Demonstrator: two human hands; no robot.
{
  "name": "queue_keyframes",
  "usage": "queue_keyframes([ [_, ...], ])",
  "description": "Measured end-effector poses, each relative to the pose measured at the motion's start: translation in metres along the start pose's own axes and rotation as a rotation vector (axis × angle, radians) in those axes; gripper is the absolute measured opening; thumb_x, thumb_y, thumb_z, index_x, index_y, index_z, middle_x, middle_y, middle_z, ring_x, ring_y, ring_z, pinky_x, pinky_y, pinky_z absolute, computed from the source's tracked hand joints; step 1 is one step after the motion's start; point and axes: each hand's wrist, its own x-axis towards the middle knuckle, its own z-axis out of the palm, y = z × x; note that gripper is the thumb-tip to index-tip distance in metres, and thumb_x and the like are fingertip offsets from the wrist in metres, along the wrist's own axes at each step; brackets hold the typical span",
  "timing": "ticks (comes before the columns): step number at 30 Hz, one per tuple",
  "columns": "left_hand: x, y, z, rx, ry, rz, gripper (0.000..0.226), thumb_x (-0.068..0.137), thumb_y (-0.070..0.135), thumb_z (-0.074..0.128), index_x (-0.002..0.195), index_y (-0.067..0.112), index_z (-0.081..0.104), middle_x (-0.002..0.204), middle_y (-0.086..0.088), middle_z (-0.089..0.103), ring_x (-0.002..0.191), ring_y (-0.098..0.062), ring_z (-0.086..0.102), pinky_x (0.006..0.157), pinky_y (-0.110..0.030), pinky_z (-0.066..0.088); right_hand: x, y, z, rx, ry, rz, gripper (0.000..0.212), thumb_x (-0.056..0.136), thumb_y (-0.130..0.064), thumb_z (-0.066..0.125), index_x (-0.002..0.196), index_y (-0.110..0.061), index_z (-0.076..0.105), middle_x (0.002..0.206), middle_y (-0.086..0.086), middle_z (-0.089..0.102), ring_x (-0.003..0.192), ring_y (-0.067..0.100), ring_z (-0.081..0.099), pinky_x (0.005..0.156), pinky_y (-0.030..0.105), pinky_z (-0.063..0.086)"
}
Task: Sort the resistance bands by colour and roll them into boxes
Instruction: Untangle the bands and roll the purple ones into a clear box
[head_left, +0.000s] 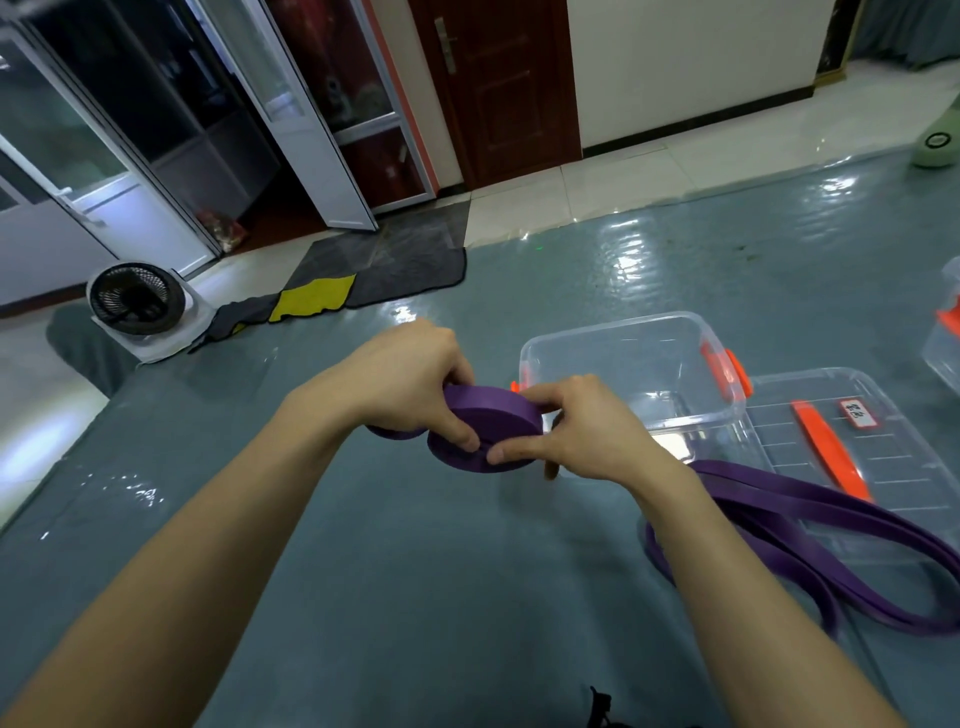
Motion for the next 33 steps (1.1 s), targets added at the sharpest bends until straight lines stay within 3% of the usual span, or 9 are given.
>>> queue_keyframes([
  [2,0.001,-0.001,-0.005,0.025,-0.017,0.020,0.042,0.066,0.065,0.093,0.074,0.026,0.079,0.057,0.000,0.065,0.058,-0.017,0.058,0.053,-0.037,0.043,0.001,0.003,0.005,0.068,-0.018,0.013,0.041,0.059,-0.060,0.099,0.091,-0.042,0.082,0.071,-0.004,0.078,0.053,0.020,0.076,0.051,0.025,0.055],
  [5,0.001,-0.002,-0.009,0.017,-0.066,0.038,0.047,0.066,0.065,0.093,0.073,0.021,0.077,0.057,-0.006,0.060,0.059,-0.023,0.054,0.052,-0.040,0.038,0.002,0.003,0.013,0.125,-0.044,0.045,0.050,0.053,-0.059,0.101,0.090,-0.032,0.082,0.069,0.004,0.078,0.056,0.025,0.077,0.053,0.033,0.060],
  [10,0.001,-0.003,-0.011,-0.125,-0.070,0.038,0.047,0.063,0.064,0.097,0.091,0.031,0.080,0.068,0.005,0.074,0.064,-0.014,0.066,0.058,-0.035,0.049,0.005,0.003,0.013,0.170,0.002,0.091,0.055,0.054,-0.059,0.098,0.087,-0.017,0.084,0.067,0.012,0.077,0.052,0.028,0.074,0.050,0.033,0.057],
  [12,-0.002,-0.006,-0.010,-0.342,-0.003,0.017,0.053,0.062,0.057,0.101,0.101,0.034,0.073,0.074,0.009,0.080,0.067,-0.014,0.074,0.061,-0.038,0.060,0.004,0.002,0.007,0.249,0.017,0.091,0.048,0.061,-0.048,0.101,0.092,-0.015,0.085,0.070,0.014,0.078,0.053,0.031,0.073,0.051,0.032,0.056],
  [16,-0.013,-0.010,0.000,-0.691,0.335,0.035,0.061,0.069,0.055,0.097,0.101,0.024,0.055,0.080,-0.002,0.082,0.067,-0.025,0.077,0.050,-0.031,0.054,0.000,-0.003,-0.004,0.416,0.058,0.055,0.044,0.063,-0.041,0.098,0.093,-0.011,0.086,0.073,0.020,0.078,0.052,0.034,0.072,0.050,0.034,0.059],
  [20,-0.014,-0.006,0.019,-0.923,0.650,0.044,0.027,0.098,0.029,0.078,0.105,0.006,0.069,0.099,0.003,0.083,0.089,-0.022,0.081,0.069,-0.032,0.064,-0.001,-0.006,-0.010,0.573,0.140,-0.003,0.034,0.070,-0.032,0.092,0.090,-0.005,0.085,0.072,0.025,0.076,0.047,0.033,0.070,0.046,0.032,0.058],
  [23,-0.012,0.001,0.033,-0.966,0.747,0.087,0.019,0.110,0.011,0.060,0.120,0.009,0.076,0.115,-0.009,0.075,0.096,-0.022,0.077,0.076,-0.034,0.066,0.000,-0.004,-0.010,0.655,0.216,-0.014,0.028,0.073,-0.029,0.089,0.085,-0.005,0.083,0.068,0.019,0.075,0.048,0.033,0.070,0.044,0.030,0.056],
  [28,0.001,0.018,0.048,-1.121,0.923,-0.003,0.015,0.102,0.004,0.073,0.115,0.009,0.078,0.108,-0.009,0.078,0.094,-0.019,0.076,0.079,-0.029,0.064,0.002,-0.001,-0.007,0.737,0.292,0.001,0.047,0.071,-0.036,0.089,0.093,0.004,0.080,0.074,0.026,0.075,0.050,0.035,0.070,0.045,0.032,0.057],
  [33,0.008,0.027,0.056,-1.272,0.832,-0.001,0.026,0.099,0.008,0.076,0.124,0.013,0.072,0.123,-0.013,0.076,0.109,-0.040,0.074,0.090,-0.042,0.065,0.006,-0.001,0.000,0.855,0.394,0.004,0.058,0.071,-0.039,0.089,0.104,0.007,0.078,0.083,0.028,0.076,0.048,0.031,0.069,0.044,0.031,0.056],
])
